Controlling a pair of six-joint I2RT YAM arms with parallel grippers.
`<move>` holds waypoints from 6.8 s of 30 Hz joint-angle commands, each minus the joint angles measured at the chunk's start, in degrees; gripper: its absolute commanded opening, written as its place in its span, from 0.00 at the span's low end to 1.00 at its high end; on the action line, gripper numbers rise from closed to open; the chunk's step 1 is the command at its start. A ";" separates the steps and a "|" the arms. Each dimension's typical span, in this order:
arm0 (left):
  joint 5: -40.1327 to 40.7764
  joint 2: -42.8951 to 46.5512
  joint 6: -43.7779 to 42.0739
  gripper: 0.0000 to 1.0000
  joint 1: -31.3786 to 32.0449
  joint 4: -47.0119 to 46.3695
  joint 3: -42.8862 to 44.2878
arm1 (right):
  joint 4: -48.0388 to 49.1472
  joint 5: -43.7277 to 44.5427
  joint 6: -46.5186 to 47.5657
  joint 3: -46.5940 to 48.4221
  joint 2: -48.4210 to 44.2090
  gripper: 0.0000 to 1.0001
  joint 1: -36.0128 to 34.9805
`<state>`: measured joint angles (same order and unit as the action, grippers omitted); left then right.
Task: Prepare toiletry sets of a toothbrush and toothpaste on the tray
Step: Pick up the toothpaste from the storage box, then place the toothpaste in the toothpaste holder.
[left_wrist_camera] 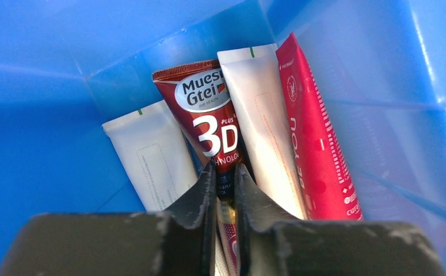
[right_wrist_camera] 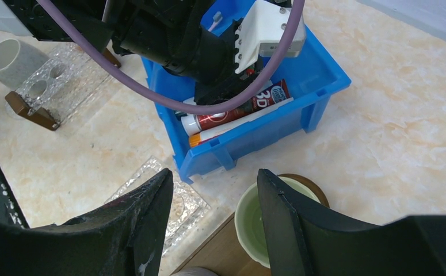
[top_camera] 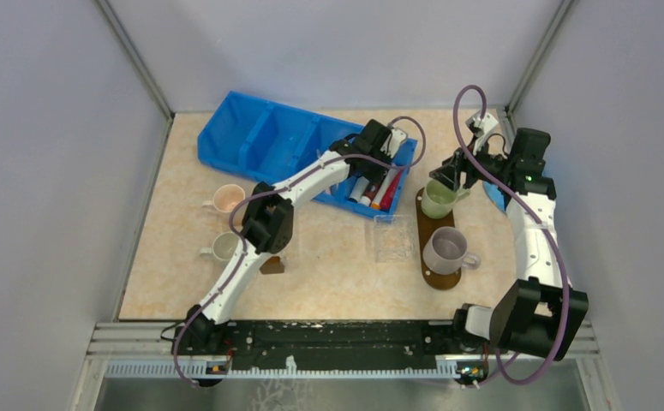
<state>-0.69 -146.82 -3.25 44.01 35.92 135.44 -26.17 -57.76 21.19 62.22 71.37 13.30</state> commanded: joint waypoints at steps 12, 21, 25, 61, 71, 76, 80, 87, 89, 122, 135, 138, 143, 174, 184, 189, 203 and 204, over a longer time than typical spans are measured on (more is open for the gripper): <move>5.64 21.57 3.74 0.03 0.19 -25.31 -26.33 | 4.75 -7.14 -2.30 -2.80 0.40 0.56 0.50; 3.23 36.44 5.59 0.01 0.36 -45.54 -46.08 | 8.44 -10.88 -4.21 -4.47 0.80 0.56 -0.98; -0.79 41.85 5.83 0.00 0.59 -53.26 -52.74 | 14.95 -15.30 -9.68 -6.52 0.62 0.56 -1.27; -21.14 45.04 -1.14 0.00 7.43 -70.55 -61.53 | 80.88 -11.92 -63.34 -22.33 0.29 0.82 -4.51; -17.54 44.26 -4.52 0.00 9.17 -68.88 -60.52 | 75.14 -12.24 -60.14 -20.67 0.87 0.36 -5.57; -17.57 44.67 -5.11 0.03 9.37 -68.88 -60.81 | 74.91 -12.96 -60.28 -20.16 0.88 0.14 -5.59; -20.17 46.16 -4.97 0.25 9.48 -68.17 -61.44 | 77.08 -14.24 -61.89 -19.81 0.85 0.04 -5.48; -24.88 51.18 -6.19 0.60 9.36 -67.58 -64.69 | 80.64 -16.02 -64.16 -19.85 0.17 0.02 -4.72; -25.63 52.69 -6.81 0.64 9.29 -67.58 -65.76 | 80.95 -16.43 -64.17 -19.85 0.17 0.02 -4.68; 3.38 61.60 -10.11 0.94 3.97 -71.78 -75.08 | 5.26 -15.06 8.06 -3.67 -1.59 0.00 -12.42; 3.68 61.14 -10.38 0.94 3.62 -72.22 -75.14 | -3.76 -18.38 23.60 -3.56 0.49 0.00 -18.51; 3.89 61.08 -10.60 0.94 3.62 -72.30 -75.10 | -4.54 -19.15 23.55 -2.41 0.78 0.00 -19.62; 3.86 60.79 -10.60 0.94 3.53 -72.40 -75.05 | 0.54 -17.32 19.37 -4.25 1.02 0.00 -20.05; 2.53 60.65 -10.60 0.94 3.54 -72.22 -75.06 | 13.62 -12.43 11.50 -9.87 2.62 0.02 -21.48; 2.28 60.78 -10.64 0.94 3.51 -72.22 -75.14 | 16.25 -11.87 10.09 -11.27 3.06 0.03 -21.52; 2.27 60.78 -10.65 0.94 3.52 -72.13 -75.19 | 18.15 -11.49 10.33 -12.64 3.42 0.04 -21.47; 2.23 61.13 -10.67 0.94 3.54 -72.13 -75.40 | 17.34 -11.07 20.76 -16.63 4.71 0.13 -21.56; 2.19 61.20 -10.70 0.94 3.53 -72.13 -75.46 | 17.20 -11.14 21.31 -16.77 4.92 0.13 -21.56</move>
<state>2.09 -86.98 -13.61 47.83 -34.72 60.82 -11.55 -66.94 38.04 45.69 75.53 -7.51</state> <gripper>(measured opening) 0.942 0.239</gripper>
